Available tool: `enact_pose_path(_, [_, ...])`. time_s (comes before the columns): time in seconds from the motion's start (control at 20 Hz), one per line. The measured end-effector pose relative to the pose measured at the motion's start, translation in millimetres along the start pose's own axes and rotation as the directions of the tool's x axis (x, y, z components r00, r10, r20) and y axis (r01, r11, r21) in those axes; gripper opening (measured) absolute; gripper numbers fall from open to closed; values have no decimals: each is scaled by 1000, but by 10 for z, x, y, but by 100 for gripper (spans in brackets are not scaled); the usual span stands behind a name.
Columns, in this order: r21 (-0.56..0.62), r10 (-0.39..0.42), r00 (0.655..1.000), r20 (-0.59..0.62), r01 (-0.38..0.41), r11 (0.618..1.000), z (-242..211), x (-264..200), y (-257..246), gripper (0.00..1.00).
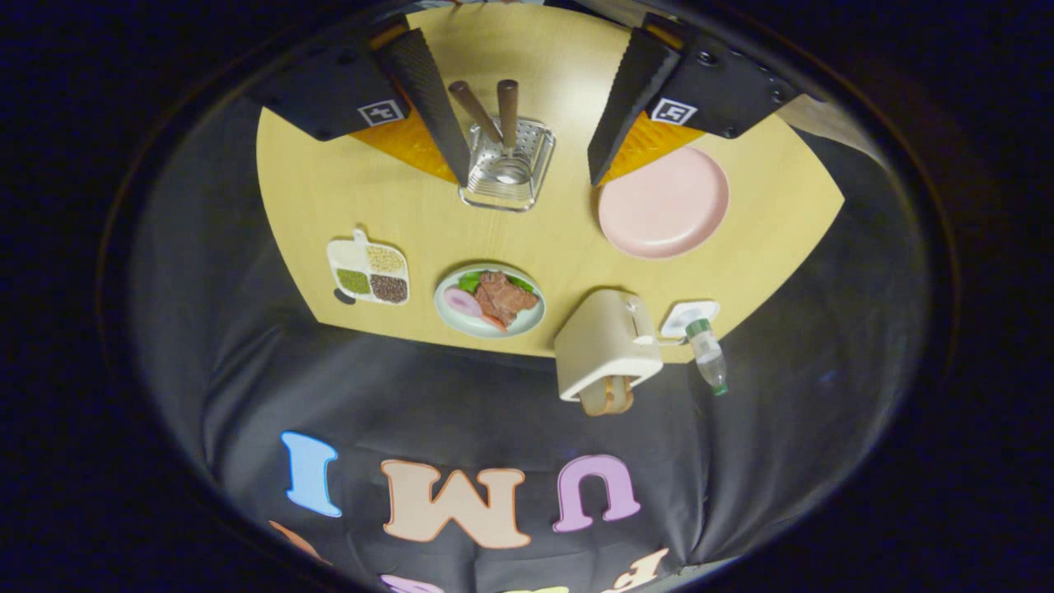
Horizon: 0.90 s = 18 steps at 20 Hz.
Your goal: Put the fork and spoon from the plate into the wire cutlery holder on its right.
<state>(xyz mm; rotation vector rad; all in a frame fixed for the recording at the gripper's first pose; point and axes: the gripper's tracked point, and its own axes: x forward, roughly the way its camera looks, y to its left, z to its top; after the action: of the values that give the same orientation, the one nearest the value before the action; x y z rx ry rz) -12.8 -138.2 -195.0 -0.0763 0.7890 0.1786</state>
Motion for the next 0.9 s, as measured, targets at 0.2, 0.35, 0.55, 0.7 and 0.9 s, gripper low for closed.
enact_pose_path(0.2, [20,-18,978,206,14,1000,429,-231,279,95])
enact_pose_path(0.35, [40,-59,936,346,49,998,696,-408,430,96])
enact_pose_path(0.55, [52,-102,870,483,88,995,982,-680,603,96])
enact_pose_path(0.7, [52,-134,818,559,126,991,1132,-820,757,96])
enact_pose_path(0.9, [93,-177,768,616,152,984,1183,-898,933,96])
